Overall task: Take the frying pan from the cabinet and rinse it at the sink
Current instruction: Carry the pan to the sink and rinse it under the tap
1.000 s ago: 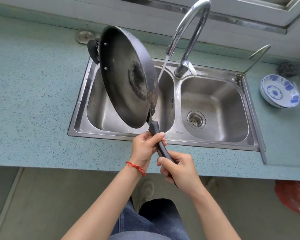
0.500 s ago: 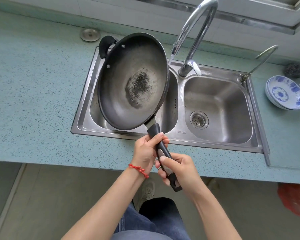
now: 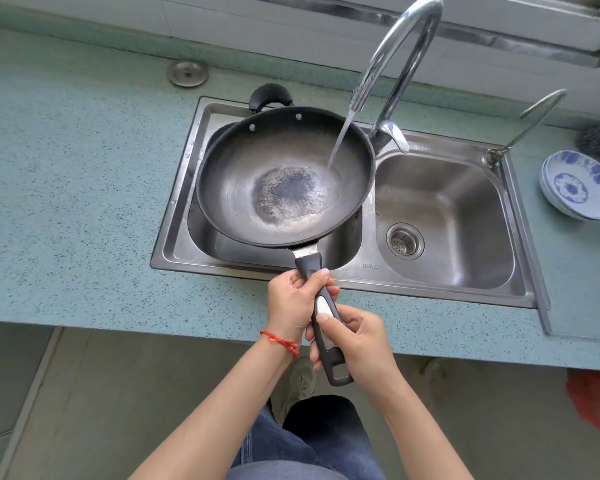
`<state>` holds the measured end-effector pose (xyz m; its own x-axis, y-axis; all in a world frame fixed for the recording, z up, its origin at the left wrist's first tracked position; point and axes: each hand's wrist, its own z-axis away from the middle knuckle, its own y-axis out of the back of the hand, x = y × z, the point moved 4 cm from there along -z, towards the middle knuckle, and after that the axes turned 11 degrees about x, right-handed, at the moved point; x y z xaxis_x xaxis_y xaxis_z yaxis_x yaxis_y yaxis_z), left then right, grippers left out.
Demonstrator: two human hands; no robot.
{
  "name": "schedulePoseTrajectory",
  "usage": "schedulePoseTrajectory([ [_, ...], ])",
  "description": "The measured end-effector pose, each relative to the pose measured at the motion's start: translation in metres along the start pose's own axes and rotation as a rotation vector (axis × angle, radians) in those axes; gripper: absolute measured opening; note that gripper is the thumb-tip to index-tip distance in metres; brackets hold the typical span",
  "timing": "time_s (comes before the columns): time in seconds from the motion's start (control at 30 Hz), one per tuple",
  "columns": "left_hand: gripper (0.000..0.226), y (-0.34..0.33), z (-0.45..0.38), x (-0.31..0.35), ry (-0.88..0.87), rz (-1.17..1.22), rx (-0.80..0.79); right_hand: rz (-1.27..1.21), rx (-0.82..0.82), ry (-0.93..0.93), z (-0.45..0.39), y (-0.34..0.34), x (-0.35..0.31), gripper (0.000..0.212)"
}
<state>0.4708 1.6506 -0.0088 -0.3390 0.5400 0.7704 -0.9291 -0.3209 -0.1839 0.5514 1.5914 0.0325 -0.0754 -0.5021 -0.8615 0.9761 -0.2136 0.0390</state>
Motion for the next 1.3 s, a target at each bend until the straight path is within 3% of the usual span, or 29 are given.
schedulePoseTrajectory([
  [0.43,0.013,0.0,0.002,0.003,-0.016,-0.147,-0.066,-0.209,0.03,-0.079,0.007,-0.004,0.009,0.02],
  [1.3,0.015,0.024,0.018,0.022,-0.014,-0.146,-0.083,-0.123,-0.027,-0.072,0.034,-0.024,-0.02,0.027],
])
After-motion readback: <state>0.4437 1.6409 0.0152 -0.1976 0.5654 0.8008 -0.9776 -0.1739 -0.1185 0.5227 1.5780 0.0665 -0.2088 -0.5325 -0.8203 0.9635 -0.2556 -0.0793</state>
